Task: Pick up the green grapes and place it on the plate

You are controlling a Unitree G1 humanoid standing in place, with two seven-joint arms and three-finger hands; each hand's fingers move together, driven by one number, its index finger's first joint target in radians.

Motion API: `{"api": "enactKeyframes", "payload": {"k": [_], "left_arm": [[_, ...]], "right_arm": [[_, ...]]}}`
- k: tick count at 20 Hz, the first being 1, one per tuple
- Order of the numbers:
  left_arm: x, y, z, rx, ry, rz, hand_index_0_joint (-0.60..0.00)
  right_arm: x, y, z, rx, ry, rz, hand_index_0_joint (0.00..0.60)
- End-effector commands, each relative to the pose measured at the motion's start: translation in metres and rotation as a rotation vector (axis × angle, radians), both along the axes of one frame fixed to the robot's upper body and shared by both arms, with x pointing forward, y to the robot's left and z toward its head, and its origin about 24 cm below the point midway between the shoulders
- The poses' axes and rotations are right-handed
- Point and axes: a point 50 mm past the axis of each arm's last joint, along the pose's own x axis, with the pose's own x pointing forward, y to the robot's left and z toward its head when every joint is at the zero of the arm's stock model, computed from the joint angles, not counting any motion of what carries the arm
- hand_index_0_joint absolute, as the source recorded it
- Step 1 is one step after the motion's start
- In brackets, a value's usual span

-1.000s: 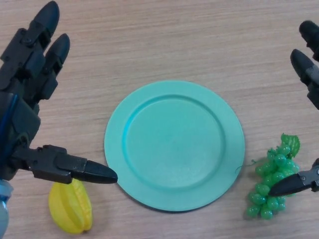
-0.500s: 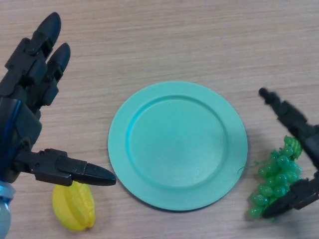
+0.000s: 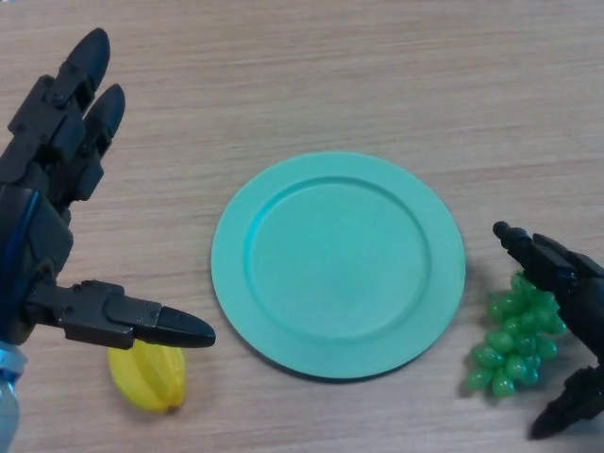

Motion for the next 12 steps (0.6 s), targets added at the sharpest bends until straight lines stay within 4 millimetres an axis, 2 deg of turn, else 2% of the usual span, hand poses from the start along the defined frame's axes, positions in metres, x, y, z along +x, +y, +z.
{"api": "enactKeyframes", "payload": {"k": [1,2,3,4,5,9,12], "left_arm": [[-0.013,0.005,0.031,0.052,-0.246,0.033,0.000],[-0.013,0.005,0.031,0.051,-0.247,0.034,0.000],[-0.013,0.005,0.030,0.051,-0.248,0.036,0.000],[-0.013,0.005,0.029,0.051,-0.248,0.038,0.000],[-0.013,0.005,0.029,0.051,-0.246,0.041,0.000],[-0.013,0.004,0.029,0.055,-0.244,0.042,0.000],[-0.013,0.006,0.027,0.054,-0.246,0.050,0.000]], "right_arm": [[0.007,-0.012,0.033,0.078,-0.169,-0.019,0.200],[0.007,-0.011,0.032,0.091,-0.164,-0.020,0.300],[0.006,-0.009,0.031,0.111,-0.148,-0.018,0.450],[0.004,-0.004,0.029,0.132,-0.118,0.002,0.550],[0.000,0.005,0.026,0.208,-0.045,0.046,0.600],[-0.004,0.014,0.028,0.329,0.048,0.081,0.600],[-0.003,0.009,0.041,0.488,0.089,0.073,0.600]]}}
